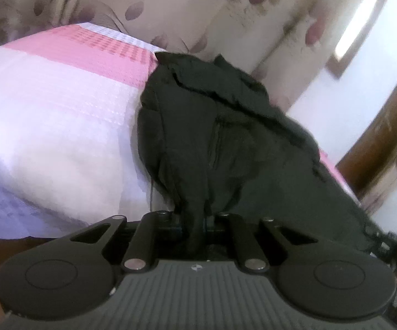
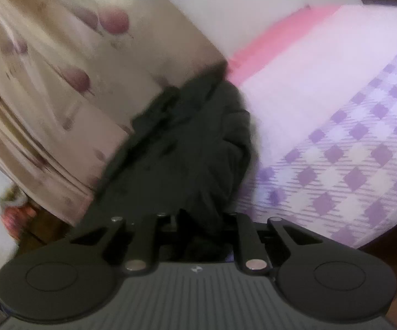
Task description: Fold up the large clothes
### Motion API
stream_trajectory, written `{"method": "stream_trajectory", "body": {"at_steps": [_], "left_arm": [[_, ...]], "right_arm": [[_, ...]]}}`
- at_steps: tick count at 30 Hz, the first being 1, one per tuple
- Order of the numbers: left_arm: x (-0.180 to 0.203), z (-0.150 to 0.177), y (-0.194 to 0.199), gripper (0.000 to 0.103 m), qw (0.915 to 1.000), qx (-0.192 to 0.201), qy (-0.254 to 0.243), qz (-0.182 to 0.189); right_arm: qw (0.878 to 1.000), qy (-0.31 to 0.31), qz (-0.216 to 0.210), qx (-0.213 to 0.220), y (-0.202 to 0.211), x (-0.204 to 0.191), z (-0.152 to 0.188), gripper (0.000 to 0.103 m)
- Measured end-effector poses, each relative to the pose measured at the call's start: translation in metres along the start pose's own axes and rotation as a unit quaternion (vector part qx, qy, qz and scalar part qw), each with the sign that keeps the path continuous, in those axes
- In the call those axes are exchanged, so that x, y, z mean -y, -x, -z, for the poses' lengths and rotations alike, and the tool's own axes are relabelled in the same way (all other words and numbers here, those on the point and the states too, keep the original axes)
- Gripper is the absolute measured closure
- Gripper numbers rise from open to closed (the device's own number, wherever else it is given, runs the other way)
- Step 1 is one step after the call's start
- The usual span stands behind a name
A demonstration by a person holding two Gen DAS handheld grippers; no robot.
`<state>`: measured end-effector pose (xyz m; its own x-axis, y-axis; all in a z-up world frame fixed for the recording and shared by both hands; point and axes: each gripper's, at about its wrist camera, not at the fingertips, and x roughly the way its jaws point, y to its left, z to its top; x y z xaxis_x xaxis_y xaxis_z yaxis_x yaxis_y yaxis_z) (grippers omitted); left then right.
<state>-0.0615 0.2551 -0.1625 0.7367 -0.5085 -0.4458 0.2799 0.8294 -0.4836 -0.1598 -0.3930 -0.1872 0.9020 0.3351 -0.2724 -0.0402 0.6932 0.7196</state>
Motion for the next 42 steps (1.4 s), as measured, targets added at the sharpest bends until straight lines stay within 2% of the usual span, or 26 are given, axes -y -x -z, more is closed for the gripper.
{"method": "stream_trajectory", "body": {"at_steps": [5, 10, 21, 35, 42], "left_arm": [[0.005, -0.009, 0.01, 0.092, 0.9996, 0.025, 0.011, 0.013], [0.012, -0.021, 0.017, 0.092, 0.9982, 0.045, 0.031, 0.026], [0.046, -0.062, 0.028, 0.092, 0.9916, 0.114, 0.048, 0.039], [0.08, -0.135, 0.011, 0.092, 0.9852, 0.163, 0.037, 0.035], [0.078, -0.174, -0.008, 0.092, 0.9817, 0.179, 0.062, 0.023]], "right_arm": [[0.998, -0.038, -0.048, 0.018, 0.009, -0.003, -0.011, 0.088], [0.995, -0.061, -0.079, 0.027, 0.01, -0.008, -0.019, 0.088], [0.988, -0.067, -0.129, 0.048, 0.007, -0.035, -0.051, 0.087], [0.983, -0.023, -0.165, 0.07, -0.028, -0.086, -0.128, 0.087], [0.983, -0.022, -0.163, 0.082, -0.056, -0.097, -0.17, 0.087]]}}
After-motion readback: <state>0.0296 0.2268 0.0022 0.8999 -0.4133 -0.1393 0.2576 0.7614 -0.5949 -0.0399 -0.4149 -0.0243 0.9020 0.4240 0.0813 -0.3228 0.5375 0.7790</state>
